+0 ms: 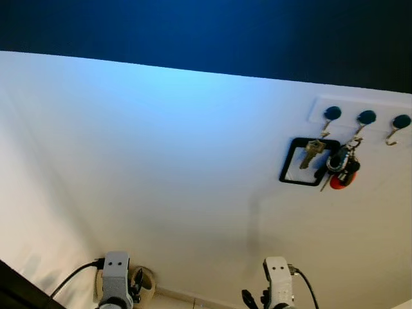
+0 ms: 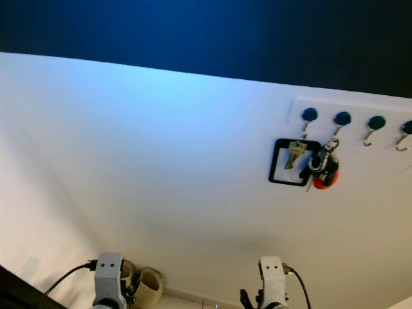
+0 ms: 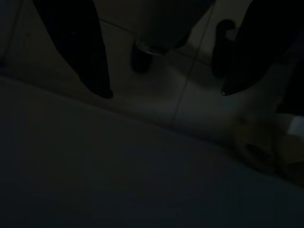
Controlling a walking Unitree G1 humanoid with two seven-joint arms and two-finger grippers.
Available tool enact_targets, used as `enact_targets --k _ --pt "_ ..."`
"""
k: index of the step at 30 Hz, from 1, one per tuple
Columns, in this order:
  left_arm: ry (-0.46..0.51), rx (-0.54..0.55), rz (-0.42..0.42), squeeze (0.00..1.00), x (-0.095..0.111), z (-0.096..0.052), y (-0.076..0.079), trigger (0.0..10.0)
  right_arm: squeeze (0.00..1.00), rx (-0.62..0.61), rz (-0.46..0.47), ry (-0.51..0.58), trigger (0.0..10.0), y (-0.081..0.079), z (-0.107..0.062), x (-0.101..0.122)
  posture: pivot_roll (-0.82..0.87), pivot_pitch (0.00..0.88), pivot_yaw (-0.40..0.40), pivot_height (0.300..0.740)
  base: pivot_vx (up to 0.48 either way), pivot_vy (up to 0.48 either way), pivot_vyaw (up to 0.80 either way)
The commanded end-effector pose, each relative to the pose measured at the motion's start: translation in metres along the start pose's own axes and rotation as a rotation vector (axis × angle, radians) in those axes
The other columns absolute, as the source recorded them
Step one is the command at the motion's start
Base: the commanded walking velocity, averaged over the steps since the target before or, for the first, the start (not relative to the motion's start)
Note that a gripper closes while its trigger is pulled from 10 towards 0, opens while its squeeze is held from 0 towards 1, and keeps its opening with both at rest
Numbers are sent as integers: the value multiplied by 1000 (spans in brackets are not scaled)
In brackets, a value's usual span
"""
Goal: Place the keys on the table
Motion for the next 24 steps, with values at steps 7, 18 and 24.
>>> enact_targets --k 7,18,24 --pt "-40 -13 23 0 -7 -2 -2 10000 0 -23 54 16 10000 5 -2 0 57 47 1 740 0 0 0" --pt "-47 -27 6 0 -9 -3 0 10000 0 -38 62 17 10000 8 -4 -4 52 44 9 740 0 0 0" --pt "-47 -31 10 0 -9 -3 -1 10000 0 -40 62 24 10000 8 -4 -6 49 46 13 740 0 0 -650"
Point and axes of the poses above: a point about 5 cm out from each wrist's last joint towards the gripper, its own z axis pointing out of the wrist towards the gripper, its own x axis along the axis of the wrist's last joint, y = z × x, the point moved 2 cm from there along z, pointing out of the wrist towards the gripper, and after that the axes turned 3 degrees about z, right-handed, at the moved point
